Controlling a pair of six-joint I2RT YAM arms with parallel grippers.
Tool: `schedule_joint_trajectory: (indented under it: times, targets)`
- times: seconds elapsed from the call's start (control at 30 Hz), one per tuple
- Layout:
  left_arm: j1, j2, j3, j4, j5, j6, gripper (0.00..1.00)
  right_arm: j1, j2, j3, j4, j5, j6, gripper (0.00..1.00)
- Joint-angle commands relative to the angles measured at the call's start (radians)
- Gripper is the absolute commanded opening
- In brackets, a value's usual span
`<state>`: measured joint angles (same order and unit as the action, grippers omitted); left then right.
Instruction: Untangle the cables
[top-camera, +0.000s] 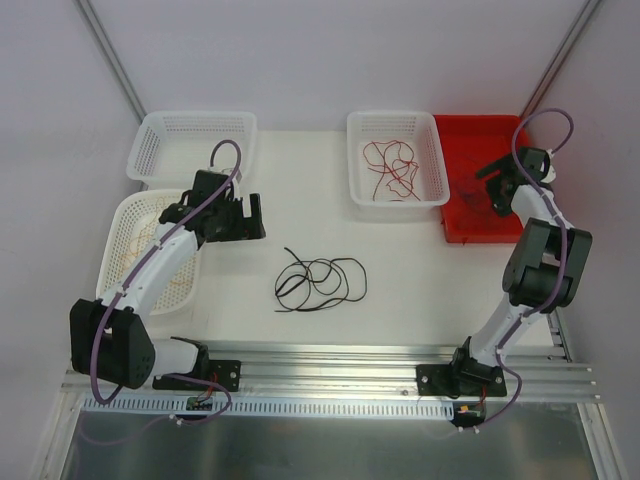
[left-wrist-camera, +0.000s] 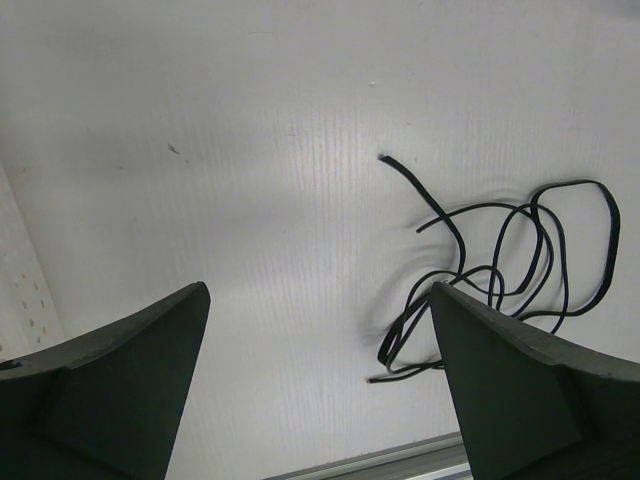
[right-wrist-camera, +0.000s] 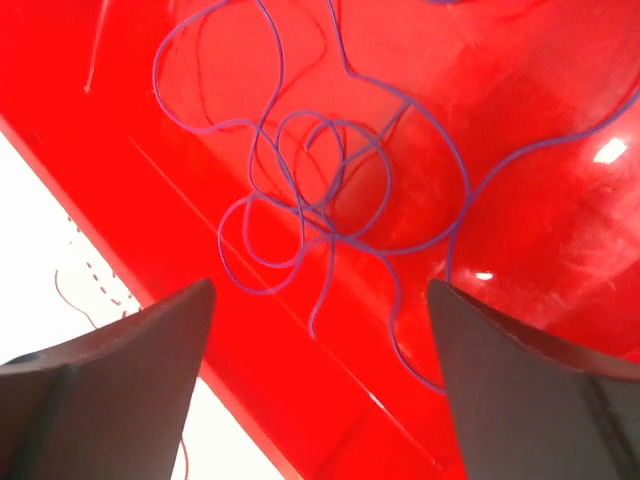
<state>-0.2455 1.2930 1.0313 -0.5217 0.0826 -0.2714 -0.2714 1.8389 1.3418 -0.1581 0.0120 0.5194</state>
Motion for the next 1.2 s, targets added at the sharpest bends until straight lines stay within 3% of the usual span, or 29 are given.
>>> schedule_joint_trajectory:
  times: [0.0, 0.37, 0.67, 0.9, 1.17]
  targets:
    - [0.012, -0.004, -0.002, 0.006, 0.034, 0.015, 0.93, -0.002, -0.079, 0.025, -0.043, -0.038, -0.058, 0.94]
    - [0.012, 0.003, 0.003, 0.006, 0.163, 0.008, 0.94, 0.067, -0.394, -0.065, -0.19, -0.092, -0.211, 0.97]
    - [-0.041, 0.009, -0.028, 0.008, 0.29, -0.048, 0.91, 0.381, -0.559, -0.185, -0.304, -0.24, -0.357, 0.97]
    - [-0.211, 0.063, -0.062, 0.015, 0.217, -0.023, 0.83, 0.616, -0.576, -0.369, -0.275, -0.323, -0.375, 0.96]
    - [-0.285, 0.195, -0.008, 0.015, 0.102, 0.052, 0.71, 0.796, -0.566, -0.553, -0.164, -0.296, -0.322, 0.96]
